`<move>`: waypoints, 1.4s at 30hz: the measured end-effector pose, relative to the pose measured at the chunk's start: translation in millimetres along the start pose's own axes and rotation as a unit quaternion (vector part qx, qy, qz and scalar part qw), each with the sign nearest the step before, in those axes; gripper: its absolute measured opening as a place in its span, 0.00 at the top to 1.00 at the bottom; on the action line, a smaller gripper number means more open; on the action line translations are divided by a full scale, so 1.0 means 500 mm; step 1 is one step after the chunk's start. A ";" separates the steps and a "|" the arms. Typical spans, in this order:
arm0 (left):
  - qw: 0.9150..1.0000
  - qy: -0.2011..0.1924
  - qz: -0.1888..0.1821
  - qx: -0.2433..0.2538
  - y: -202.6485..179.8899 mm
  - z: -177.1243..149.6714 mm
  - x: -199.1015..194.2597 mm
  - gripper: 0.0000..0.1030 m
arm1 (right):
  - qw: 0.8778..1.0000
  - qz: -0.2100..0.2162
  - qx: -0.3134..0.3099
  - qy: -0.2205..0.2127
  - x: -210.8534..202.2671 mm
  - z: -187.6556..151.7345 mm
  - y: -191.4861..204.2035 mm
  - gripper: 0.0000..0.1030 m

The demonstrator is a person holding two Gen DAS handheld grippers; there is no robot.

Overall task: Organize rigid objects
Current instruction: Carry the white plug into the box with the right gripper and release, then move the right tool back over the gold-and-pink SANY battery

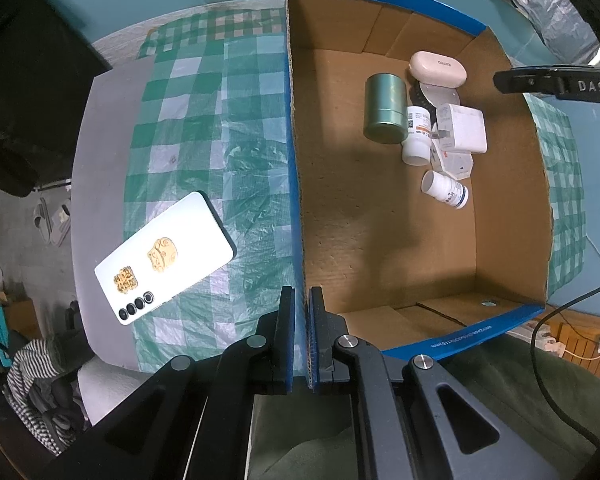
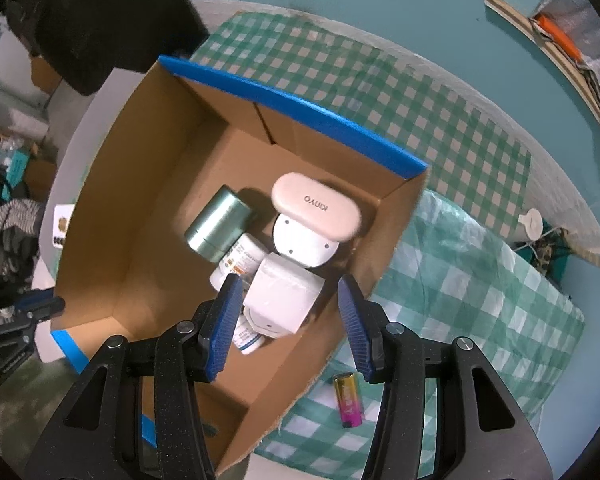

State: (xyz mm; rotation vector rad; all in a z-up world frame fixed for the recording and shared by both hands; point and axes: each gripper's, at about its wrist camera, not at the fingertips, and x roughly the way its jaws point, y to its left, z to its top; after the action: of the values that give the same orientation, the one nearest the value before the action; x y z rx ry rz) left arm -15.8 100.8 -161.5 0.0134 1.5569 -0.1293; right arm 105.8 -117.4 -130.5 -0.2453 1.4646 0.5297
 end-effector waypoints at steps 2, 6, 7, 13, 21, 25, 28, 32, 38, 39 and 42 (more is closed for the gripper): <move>1.000 0.000 0.000 0.001 0.001 0.000 0.001 0.94 | 1.000 0.000 0.006 -0.005 -0.009 -0.003 -0.004 0.52; 1.000 0.000 0.000 0.004 -0.001 0.001 0.000 0.94 | 1.000 0.002 0.014 -0.013 -0.027 -0.014 -0.011 0.52; 1.000 0.000 0.000 0.004 -0.001 0.002 0.000 0.94 | 1.000 0.004 0.015 -0.015 -0.032 -0.017 -0.012 0.52; 1.000 0.000 0.000 0.006 -0.002 0.002 0.001 0.94 | 1.000 0.003 0.023 -0.022 -0.054 -0.035 -0.022 0.52; 1.000 0.003 0.000 0.011 -0.004 0.003 0.005 0.94 | 0.999 0.000 0.039 -0.025 -0.072 -0.065 -0.044 0.52; 1.000 0.004 -0.001 0.013 -0.006 0.003 0.006 0.94 | 0.998 -0.001 0.051 -0.021 -0.071 -0.084 -0.061 0.52; 1.000 0.004 -0.001 0.013 -0.005 0.003 0.006 0.94 | 0.998 -0.001 0.063 -0.017 -0.066 -0.103 -0.078 0.52; 1.000 0.003 0.000 0.012 -0.005 0.003 0.006 0.94 | 0.997 -0.005 0.073 -0.008 -0.054 -0.126 -0.099 0.52; 1.000 0.003 0.001 0.011 -0.004 0.001 0.005 0.94 | 0.996 -0.008 0.084 0.017 -0.004 -0.174 -0.132 0.52; 1.000 0.003 0.001 0.011 -0.004 0.001 0.005 0.94 | 0.996 -0.008 0.084 0.021 0.005 -0.182 -0.136 0.52; 1.000 0.004 0.002 0.011 -0.004 0.000 0.005 0.94 | 0.996 -0.005 0.083 0.033 0.031 -0.204 -0.144 0.52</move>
State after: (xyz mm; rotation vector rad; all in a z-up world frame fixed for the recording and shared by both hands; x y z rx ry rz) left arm -16.1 98.8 -163.7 0.0338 1.5628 -0.1442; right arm 51.1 -224.3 -168.3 -0.1398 1.5608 0.3925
